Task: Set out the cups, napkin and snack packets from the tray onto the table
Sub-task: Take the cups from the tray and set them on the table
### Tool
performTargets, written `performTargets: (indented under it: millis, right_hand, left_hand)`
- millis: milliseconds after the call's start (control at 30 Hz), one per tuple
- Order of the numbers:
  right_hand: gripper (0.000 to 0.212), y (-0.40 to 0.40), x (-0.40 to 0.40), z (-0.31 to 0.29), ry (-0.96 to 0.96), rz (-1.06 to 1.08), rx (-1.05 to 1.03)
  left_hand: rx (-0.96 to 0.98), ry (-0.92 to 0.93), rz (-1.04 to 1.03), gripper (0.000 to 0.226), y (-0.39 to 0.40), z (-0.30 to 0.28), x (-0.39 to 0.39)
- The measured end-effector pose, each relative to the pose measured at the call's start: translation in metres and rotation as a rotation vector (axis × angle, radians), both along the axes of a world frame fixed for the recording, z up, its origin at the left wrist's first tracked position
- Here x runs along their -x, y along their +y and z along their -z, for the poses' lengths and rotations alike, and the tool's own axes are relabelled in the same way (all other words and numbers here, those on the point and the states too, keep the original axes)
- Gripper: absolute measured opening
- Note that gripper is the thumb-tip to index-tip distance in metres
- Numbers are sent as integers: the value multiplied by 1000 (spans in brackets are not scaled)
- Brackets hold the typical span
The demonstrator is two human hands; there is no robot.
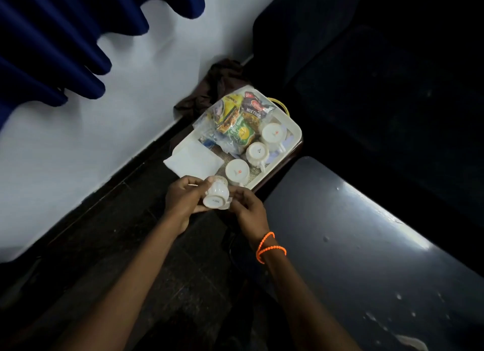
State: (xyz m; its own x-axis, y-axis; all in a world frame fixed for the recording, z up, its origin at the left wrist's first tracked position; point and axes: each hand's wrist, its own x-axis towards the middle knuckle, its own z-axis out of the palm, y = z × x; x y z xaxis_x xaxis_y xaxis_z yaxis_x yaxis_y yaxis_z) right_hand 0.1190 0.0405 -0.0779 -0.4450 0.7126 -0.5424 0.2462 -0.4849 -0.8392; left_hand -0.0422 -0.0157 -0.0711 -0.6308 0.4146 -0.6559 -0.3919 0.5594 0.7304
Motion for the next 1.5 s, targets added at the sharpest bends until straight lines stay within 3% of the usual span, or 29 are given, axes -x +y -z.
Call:
performTargets:
  millis: [167, 300, 433, 600, 733, 933, 1167, 1500]
  right_hand:
    - [30, 10, -25, -9, 115, 51, 65]
    - [46, 23, -57, -8, 154, 8, -5]
    - [64, 29, -98, -5, 37, 51, -145]
    - [67, 27, -163, 16, -216, 172, -311]
    - [66, 15, -225, 40, -320, 270, -306]
    - [63, -5, -299, 70, -491, 420, -277]
    - [63, -29, -347, 99, -649, 507, -310]
    - [71, -32, -351, 110, -725, 529, -230]
  left_hand:
    - [-132, -311, 54, 66, 8, -8, -14]
    - [-218, -448, 310, 57, 22, -7, -37]
    - [-197, -300, 482, 72, 42, -1, -85]
    - [-160, -140, 707, 60, 60, 12, -159]
    - [-180, -256, 881, 61, 68, 30, -211]
    - [-177, -222, 1083, 72, 72, 73, -293]
    - [-198, -128, 1191, 73, 56, 120, -362]
    - [-185, -19, 1257, 75, 50, 132, -369]
